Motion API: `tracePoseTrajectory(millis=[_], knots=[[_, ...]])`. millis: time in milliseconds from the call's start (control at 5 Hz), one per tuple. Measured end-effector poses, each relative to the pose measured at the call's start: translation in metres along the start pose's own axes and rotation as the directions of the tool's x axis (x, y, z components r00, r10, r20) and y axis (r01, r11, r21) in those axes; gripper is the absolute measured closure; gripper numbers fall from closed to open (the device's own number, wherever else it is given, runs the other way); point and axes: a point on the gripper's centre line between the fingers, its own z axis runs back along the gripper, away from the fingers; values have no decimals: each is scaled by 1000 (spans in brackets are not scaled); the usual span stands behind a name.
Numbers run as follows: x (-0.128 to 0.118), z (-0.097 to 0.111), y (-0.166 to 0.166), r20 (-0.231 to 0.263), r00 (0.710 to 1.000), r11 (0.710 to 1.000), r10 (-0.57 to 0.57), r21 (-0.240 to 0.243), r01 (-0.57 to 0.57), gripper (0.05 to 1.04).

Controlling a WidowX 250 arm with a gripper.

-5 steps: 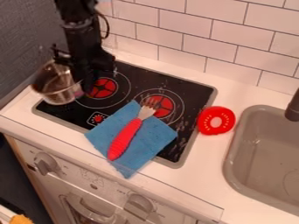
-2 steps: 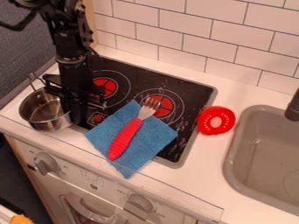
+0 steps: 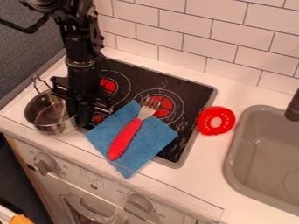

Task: Moved the silver pot to the lower left side burner

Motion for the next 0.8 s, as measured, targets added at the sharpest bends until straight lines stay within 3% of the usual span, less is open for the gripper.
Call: tracePoseTrajectory(millis=[200,400,600,800], knots=[[6,7,-9,14,1000,1000,-23,-15,23,550],[11,33,-14,79,996,999,-27,-36,30,223],[11,38,-22,88,995,997,-46,-63,52,72],[11,38,-25,88,995,996,-56,-60,61,75]])
